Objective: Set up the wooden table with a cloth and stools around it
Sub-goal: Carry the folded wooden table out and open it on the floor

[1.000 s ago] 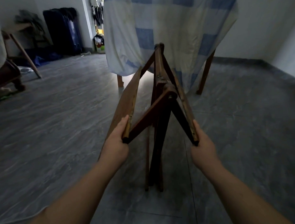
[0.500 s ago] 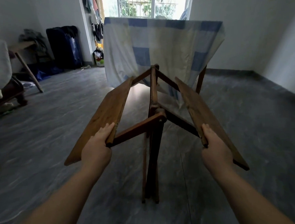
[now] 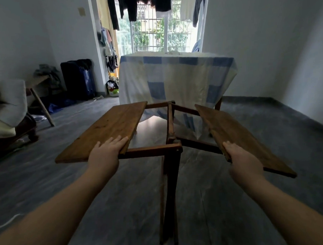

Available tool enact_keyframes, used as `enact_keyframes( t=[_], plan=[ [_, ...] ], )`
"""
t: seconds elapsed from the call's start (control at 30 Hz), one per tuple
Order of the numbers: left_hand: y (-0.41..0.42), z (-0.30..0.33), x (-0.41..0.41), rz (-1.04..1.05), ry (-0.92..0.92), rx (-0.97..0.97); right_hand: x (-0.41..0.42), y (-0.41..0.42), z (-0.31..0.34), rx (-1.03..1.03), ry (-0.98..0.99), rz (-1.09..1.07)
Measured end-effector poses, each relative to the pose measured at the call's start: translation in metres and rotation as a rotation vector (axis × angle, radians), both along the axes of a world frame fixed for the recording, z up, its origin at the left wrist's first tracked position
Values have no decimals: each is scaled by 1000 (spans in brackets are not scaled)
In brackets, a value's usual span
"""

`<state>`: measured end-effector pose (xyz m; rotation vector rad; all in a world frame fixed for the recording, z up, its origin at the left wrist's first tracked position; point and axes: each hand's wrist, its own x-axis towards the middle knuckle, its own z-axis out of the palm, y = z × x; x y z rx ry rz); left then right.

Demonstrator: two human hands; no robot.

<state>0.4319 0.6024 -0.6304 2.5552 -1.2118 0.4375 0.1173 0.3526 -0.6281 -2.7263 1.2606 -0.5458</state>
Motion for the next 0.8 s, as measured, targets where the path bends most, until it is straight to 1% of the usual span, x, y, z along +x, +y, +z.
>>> enact_keyframes(
  t=[0.2,0.3,0.47,0.7,0.8],
  plan=[
    [-16,20,4,-5,-105,40,16,-5,15,-57,75,46],
    [-32,28,0,-28,-123,59,26,-9,29,-157,121,72],
    [-61,33,-14,-54,-143,71,36,-16,48,-261,193,118],
    [-90,42,-32,-92,-137,79,40,-23,53,-271,193,127],
    [-104,47,-44,-139,-148,92,43,-24,52,-272,231,142]
  ],
)
